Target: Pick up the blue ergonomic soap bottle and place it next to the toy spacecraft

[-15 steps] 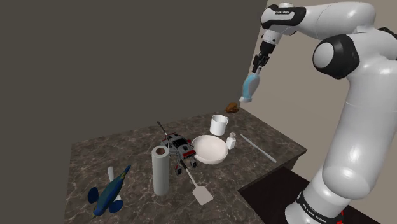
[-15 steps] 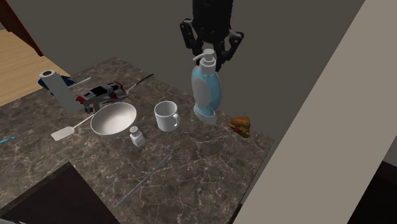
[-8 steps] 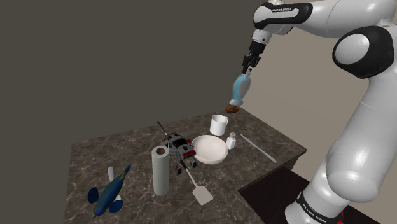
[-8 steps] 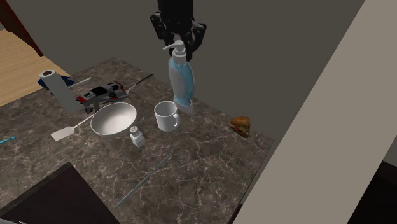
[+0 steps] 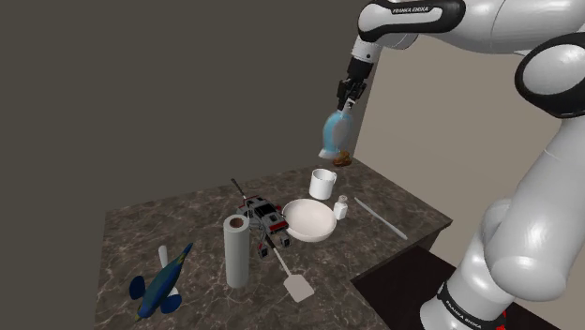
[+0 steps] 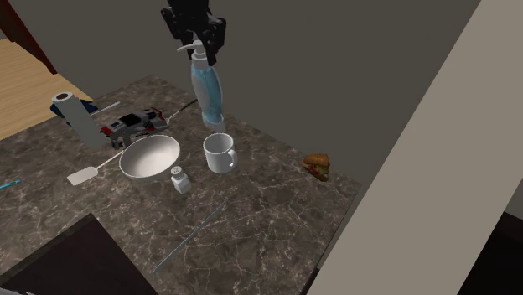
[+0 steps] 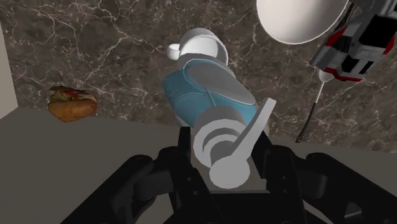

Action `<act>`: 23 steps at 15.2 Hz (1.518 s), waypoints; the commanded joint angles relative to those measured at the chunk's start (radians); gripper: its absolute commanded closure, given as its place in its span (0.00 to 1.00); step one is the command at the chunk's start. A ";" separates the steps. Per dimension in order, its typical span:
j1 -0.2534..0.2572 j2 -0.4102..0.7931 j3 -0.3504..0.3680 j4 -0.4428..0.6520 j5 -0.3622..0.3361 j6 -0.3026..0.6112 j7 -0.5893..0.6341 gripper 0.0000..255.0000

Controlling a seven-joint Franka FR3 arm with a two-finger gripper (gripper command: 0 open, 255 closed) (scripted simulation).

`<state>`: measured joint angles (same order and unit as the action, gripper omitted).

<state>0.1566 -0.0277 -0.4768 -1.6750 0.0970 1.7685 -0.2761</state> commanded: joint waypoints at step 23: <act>0.259 0.162 0.264 0.184 -0.034 0.011 0.534 1.00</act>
<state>0.4044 0.1171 -0.2221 -1.5063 0.0629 1.7768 0.2367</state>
